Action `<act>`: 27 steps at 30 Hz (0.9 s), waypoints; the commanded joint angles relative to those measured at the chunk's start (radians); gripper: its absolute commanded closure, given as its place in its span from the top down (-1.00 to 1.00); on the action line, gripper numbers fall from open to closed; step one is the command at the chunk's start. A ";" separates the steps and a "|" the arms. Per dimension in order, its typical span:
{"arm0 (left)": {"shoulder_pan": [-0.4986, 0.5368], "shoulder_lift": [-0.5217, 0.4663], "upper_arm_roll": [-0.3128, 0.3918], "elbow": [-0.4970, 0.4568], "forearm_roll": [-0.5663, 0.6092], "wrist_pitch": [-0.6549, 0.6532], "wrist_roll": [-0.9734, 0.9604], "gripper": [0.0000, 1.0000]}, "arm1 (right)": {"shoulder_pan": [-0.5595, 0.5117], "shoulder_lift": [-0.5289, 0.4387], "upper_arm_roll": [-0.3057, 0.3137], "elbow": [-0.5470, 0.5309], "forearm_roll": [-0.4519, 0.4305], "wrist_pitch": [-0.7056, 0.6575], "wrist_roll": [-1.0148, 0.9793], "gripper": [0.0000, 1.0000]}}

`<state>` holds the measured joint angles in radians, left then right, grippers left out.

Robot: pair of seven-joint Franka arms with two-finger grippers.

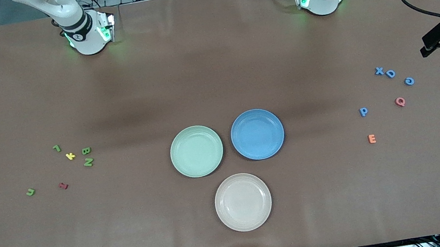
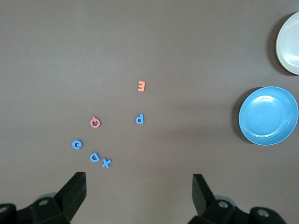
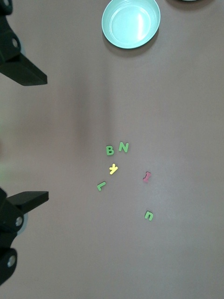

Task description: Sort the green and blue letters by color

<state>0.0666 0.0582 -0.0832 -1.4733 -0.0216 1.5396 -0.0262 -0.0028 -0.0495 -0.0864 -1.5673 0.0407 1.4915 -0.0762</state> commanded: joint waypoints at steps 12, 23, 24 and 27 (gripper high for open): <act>-0.008 -0.011 0.005 -0.005 0.022 -0.004 -0.004 1.00 | 0.003 -0.018 -0.001 -0.011 -0.001 -0.007 0.009 1.00; -0.013 -0.009 0.005 -0.004 0.019 -0.004 -0.043 1.00 | 0.003 -0.020 -0.001 -0.027 -0.001 -0.005 0.009 1.00; -0.011 -0.009 0.003 -0.005 0.017 -0.003 -0.043 1.00 | 0.003 -0.018 -0.001 -0.028 -0.001 -0.005 0.009 1.00; -0.011 -0.009 0.003 -0.005 0.019 -0.003 -0.034 1.00 | 0.003 -0.021 -0.001 -0.043 -0.001 0.003 0.009 1.00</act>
<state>0.0653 0.0582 -0.0834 -1.4738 -0.0216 1.5396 -0.0442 -0.0028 -0.0495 -0.0864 -1.5744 0.0407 1.4883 -0.0762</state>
